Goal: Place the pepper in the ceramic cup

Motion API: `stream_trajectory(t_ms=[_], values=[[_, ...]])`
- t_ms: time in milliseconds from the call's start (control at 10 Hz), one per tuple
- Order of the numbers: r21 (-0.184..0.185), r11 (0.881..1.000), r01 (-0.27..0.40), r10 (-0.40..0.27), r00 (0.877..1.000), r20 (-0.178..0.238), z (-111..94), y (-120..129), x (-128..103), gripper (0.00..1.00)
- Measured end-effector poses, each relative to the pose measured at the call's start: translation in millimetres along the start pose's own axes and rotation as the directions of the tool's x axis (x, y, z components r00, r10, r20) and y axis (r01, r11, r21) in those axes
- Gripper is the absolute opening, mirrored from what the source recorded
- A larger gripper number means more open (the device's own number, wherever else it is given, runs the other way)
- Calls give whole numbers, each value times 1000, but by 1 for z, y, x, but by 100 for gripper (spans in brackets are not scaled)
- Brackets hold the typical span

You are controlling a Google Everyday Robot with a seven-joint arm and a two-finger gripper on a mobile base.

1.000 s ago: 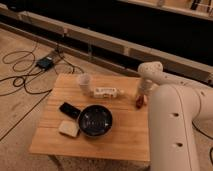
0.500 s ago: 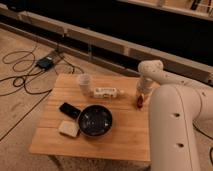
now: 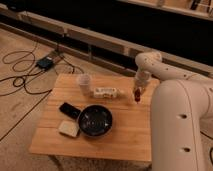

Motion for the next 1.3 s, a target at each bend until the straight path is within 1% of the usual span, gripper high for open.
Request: stream_trajectory(t_ms=[200,300,400,600,700,800,900,1000,1100,1300], values=[[-18,996,86,-85,995,49,-26,32,-8,0],[-24,993,116,-114,991,67,-35,42,-11,0],[-41,985,166,-161,982,99,-50,62,-14,0],[-62,972,226,-216,967,136,-67,86,-17,0],[-73,961,265,-251,955,159,-76,101,-18,0],[-86,946,313,-294,938,184,-85,120,-19,0],[-92,938,333,-311,930,196,-88,128,-20,0],[-104,925,366,-339,916,213,-92,140,-21,0],[-115,910,399,-366,902,230,-95,153,-22,0],[-137,873,469,-423,865,269,-101,183,-23,0]])
